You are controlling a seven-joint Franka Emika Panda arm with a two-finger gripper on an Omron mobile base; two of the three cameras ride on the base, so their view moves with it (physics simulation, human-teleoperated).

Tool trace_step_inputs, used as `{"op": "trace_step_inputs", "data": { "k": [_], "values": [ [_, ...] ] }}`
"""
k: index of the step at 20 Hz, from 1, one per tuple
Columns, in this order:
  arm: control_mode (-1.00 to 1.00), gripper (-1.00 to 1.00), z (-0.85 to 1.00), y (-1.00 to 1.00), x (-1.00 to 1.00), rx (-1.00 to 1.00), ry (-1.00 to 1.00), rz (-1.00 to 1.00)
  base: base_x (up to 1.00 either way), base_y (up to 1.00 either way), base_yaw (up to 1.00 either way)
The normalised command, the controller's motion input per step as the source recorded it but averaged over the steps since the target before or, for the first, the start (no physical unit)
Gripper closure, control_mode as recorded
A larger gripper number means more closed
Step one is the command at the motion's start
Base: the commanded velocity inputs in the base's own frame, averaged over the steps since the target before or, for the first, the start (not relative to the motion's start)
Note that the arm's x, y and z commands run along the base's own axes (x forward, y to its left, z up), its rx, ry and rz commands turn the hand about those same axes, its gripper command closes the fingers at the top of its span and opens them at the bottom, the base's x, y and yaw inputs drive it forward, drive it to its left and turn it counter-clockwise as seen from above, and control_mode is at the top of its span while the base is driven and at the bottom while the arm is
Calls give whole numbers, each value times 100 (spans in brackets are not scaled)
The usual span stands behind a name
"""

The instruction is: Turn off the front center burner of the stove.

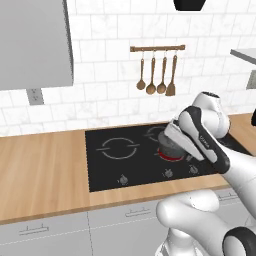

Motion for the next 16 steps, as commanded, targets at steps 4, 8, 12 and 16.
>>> {"op": "trace_step_inputs", "data": {
  "k": [4,8,12,16],
  "values": [
    [-100,-100,-62,-3,0,-17,0,51,0,0,0],
    [-100,-100,-40,0,1,-11,-2,8,0,0,0],
    [-100,-100,-41,-1,1,-2,-1,2,0,0,0],
    [-100,-100,-34,0,16,0,0,0,0,0,0]
  ]
}}
